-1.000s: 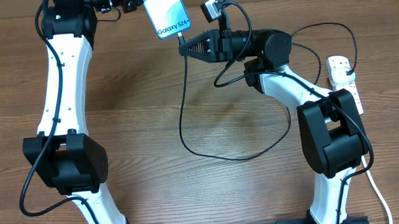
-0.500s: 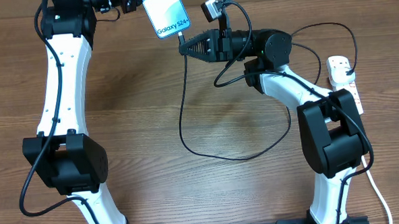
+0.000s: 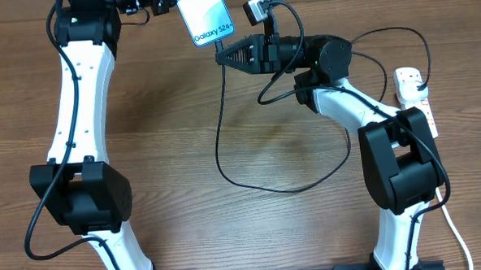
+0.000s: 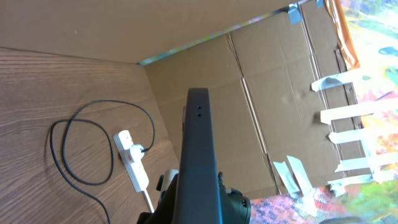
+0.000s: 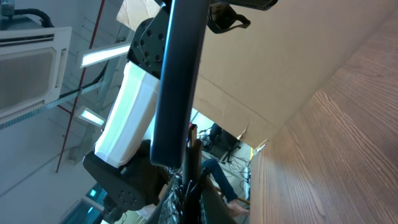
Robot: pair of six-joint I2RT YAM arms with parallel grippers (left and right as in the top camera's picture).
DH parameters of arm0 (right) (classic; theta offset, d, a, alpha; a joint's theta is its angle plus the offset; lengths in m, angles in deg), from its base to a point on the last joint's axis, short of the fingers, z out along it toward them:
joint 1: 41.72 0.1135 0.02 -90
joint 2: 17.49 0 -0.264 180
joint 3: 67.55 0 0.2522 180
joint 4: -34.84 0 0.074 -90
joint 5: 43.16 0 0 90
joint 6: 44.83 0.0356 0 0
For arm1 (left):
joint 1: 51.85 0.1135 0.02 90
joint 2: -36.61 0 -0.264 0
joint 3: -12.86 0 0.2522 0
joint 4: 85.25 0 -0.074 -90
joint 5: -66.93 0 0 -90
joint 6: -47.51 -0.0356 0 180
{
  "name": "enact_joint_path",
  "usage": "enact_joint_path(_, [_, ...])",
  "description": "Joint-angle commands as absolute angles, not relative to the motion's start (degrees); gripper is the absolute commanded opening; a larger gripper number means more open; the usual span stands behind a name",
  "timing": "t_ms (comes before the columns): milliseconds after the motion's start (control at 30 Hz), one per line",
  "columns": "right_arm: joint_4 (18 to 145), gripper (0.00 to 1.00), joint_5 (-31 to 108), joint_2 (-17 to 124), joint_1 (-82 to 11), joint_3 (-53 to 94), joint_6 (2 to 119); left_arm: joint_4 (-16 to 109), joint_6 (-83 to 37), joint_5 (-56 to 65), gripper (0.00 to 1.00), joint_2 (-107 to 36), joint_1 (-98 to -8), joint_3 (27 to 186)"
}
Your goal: Plug charger to phone and switch on socket
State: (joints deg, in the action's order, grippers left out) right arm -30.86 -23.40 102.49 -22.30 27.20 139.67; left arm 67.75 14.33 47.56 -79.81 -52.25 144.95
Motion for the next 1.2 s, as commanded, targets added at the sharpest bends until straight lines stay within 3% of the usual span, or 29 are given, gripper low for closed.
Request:
enact_joint_path(0, [-31.12,0.04,-22.92,102.43,-22.78,27.59,140.39,68.45,12.8,46.47,0.04,-80.14,-51.55,145.58])
enact_joint_path(1167, [-31.12,0.04,-22.87,102.43,-22.78,27.59,140.55,68.41,12.8,47.06,0.04,-80.14,-53.02,145.58])
